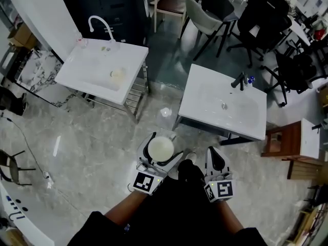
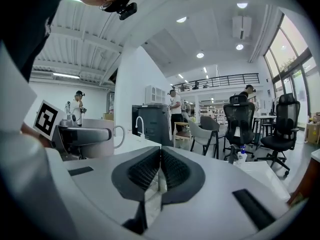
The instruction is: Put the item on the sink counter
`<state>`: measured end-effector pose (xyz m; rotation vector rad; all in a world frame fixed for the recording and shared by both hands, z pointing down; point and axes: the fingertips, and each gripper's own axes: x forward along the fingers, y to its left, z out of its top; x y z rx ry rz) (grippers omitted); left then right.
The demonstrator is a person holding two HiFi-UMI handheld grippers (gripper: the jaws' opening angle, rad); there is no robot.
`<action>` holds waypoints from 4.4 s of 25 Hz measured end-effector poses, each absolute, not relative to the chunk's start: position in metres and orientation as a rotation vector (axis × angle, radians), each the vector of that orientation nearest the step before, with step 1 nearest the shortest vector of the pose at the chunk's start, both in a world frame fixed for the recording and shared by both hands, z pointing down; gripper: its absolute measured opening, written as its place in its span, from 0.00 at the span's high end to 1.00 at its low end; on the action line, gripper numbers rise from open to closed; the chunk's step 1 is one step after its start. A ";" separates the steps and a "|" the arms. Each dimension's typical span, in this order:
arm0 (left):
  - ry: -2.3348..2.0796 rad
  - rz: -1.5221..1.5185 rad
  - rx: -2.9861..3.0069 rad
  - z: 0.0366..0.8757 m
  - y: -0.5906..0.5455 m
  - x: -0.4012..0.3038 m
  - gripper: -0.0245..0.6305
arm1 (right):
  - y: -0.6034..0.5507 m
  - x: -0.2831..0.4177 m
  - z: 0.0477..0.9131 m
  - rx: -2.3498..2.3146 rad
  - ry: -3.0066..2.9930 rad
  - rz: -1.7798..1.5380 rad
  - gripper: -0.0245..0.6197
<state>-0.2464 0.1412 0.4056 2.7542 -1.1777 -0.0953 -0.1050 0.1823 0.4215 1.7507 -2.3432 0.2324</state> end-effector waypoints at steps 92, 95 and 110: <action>-0.779 0.461 2.886 0.721 -0.388 0.088 0.25 | -0.273 0.138 0.570 1.851 -2.204 0.587 0.91; -0.776 0.484 2.905 0.721 -0.386 0.095 0.25 | -0.269 0.141 0.571 1.861 -2.206 0.585 0.91; -0.731 0.684 2.833 0.746 -0.376 0.090 0.25 | -0.242 0.145 0.560 1.886 -2.318 0.614 0.91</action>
